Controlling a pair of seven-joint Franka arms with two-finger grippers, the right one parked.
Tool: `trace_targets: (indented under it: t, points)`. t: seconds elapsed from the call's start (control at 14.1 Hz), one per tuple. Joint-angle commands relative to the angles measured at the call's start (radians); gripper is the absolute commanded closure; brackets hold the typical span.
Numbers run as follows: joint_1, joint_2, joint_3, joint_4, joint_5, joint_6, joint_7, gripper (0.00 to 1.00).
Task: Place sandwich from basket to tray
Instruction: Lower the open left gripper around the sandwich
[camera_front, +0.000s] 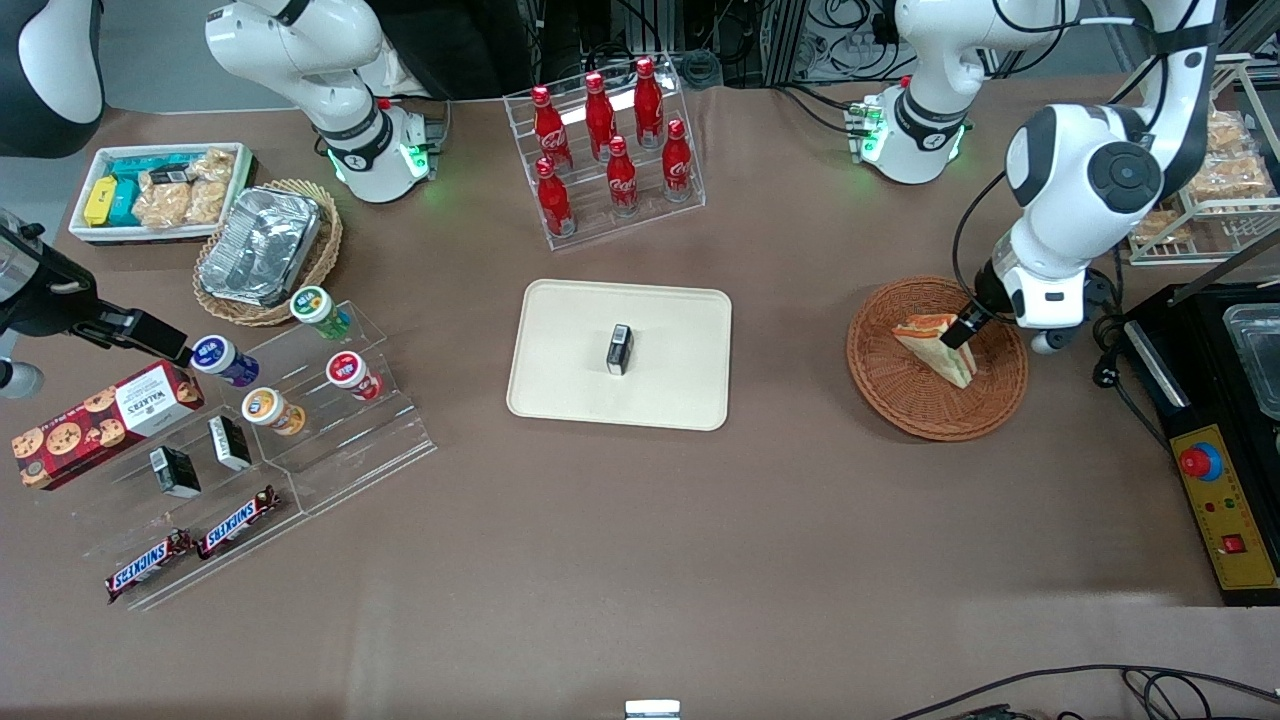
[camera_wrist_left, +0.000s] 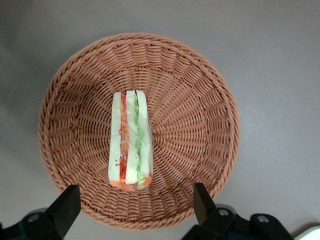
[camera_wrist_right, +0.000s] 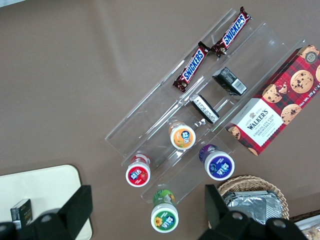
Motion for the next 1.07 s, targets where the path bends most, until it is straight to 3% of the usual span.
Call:
trace_targets:
  t: [0.0,0.99]
  points:
    - [0.0,-0.006,0.002,-0.078,0.009,0.106,-0.014,0.0]
    - [0.004,0.101,0.002,-0.118,0.009,0.248,0.0,0.0]
